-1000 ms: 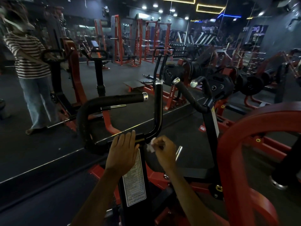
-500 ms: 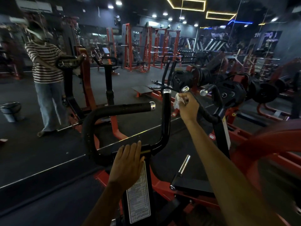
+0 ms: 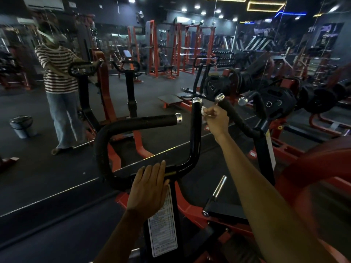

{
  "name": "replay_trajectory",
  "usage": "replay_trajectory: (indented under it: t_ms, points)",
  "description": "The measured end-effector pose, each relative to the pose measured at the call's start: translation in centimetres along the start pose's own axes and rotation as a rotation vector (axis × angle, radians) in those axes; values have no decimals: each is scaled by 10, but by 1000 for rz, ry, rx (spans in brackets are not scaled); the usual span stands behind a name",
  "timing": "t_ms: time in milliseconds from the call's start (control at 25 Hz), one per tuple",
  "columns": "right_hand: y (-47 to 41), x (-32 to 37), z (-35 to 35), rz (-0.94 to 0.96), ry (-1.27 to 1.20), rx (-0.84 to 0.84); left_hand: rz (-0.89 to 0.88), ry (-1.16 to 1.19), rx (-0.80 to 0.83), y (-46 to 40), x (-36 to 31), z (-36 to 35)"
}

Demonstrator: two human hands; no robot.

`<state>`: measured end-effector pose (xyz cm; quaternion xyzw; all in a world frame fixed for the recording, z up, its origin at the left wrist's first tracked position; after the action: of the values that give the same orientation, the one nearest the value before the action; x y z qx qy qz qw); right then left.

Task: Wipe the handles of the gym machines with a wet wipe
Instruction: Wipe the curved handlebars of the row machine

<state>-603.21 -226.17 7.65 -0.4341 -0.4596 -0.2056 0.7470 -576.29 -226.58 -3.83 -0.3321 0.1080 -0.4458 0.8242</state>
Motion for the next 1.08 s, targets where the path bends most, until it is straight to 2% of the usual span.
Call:
replay_trajectory:
  t_ms: [280,680,1080]
  points:
    - [38,-23,3,19,-39,-5,-3,-6,11,0,1,-3]
    - [122,-59,0,-55,-147,-118,-6,-10,20,-1,-1,2]
    - [196,-53,-22,-246,-358,-194,-6,-3,-1,1,-2,4]
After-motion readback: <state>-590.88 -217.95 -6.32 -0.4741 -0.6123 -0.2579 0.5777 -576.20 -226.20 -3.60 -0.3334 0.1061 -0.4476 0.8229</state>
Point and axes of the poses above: each hand's wrist, its own y-axis away from the middle knuckle, its own z-axis out of the back of the hand, x = y × z, the point moved 5 cm from there along -y, towards the middle knuckle, and after that the axes turned 1 degree about -y, right-handed, at the moved point
